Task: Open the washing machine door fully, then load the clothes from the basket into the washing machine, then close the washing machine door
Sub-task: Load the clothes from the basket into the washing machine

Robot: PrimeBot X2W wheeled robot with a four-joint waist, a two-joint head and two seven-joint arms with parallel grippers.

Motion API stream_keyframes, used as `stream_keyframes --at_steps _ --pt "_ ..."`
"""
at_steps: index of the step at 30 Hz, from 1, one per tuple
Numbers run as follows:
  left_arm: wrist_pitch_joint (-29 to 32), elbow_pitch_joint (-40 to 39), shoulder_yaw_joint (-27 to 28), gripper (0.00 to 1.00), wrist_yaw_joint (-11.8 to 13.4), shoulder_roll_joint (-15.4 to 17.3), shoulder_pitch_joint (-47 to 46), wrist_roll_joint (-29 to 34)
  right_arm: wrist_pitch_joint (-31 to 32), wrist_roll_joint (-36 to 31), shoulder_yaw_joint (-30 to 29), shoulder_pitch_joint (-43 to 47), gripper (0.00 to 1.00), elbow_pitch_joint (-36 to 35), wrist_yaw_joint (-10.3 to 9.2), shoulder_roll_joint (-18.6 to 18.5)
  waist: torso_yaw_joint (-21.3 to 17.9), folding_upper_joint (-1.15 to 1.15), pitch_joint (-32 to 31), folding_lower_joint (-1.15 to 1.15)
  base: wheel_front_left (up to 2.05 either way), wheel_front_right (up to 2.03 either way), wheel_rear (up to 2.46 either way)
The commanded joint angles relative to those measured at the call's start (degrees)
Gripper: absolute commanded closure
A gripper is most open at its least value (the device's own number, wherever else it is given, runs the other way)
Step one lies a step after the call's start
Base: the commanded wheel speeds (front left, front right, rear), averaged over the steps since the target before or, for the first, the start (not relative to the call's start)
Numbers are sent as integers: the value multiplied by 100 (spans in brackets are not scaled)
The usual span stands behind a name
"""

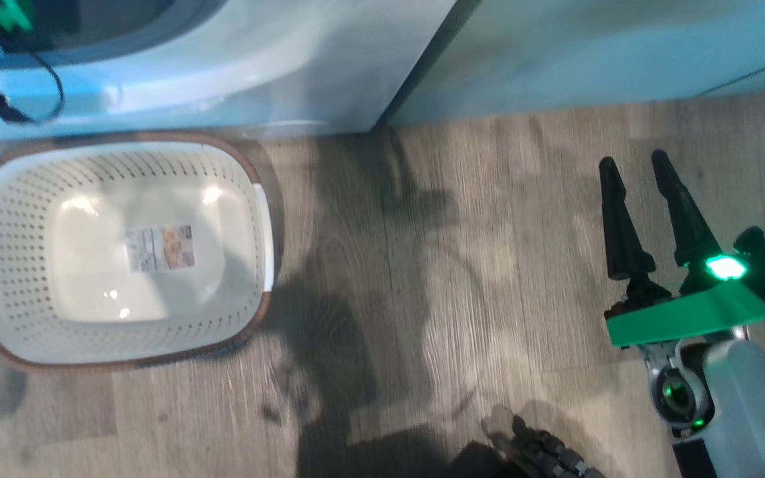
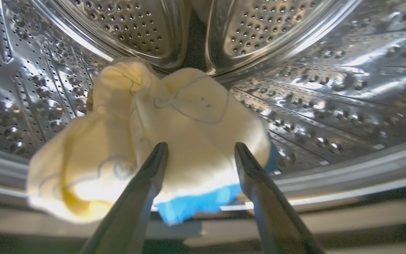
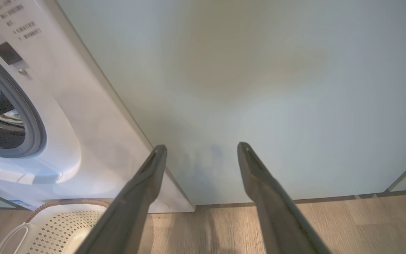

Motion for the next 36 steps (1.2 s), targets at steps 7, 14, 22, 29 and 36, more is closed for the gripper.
stream_keyframes --at_steps 7,14,22,29,36 --pt "-227 -443 -93 0 -4 275 910 -489 -38 -115 -61 409 0 -70 -15 -5 177 0 -691 0 0 0 0" --pt "-568 -864 -101 0 -4 317 1944 -800 -38 -218 -207 685 0 -7 -15 -5 354 0 -1275 0 0 0 0" --pt "-661 -2112 341 0 204 435 3403 -855 -38 -312 -369 1013 0 21 -15 -58 531 0 -1915 0 0 0 0" --pt "-663 -3370 915 0 517 337 4727 -823 -38 -322 -453 1224 0 32 -15 -106 600 0 -2260 0 0 0 0" --pt "-664 -4646 1460 0 697 135 6138 -754 -38 -338 -566 1497 0 22 -15 -144 706 0 -2594 0 0 0 0"
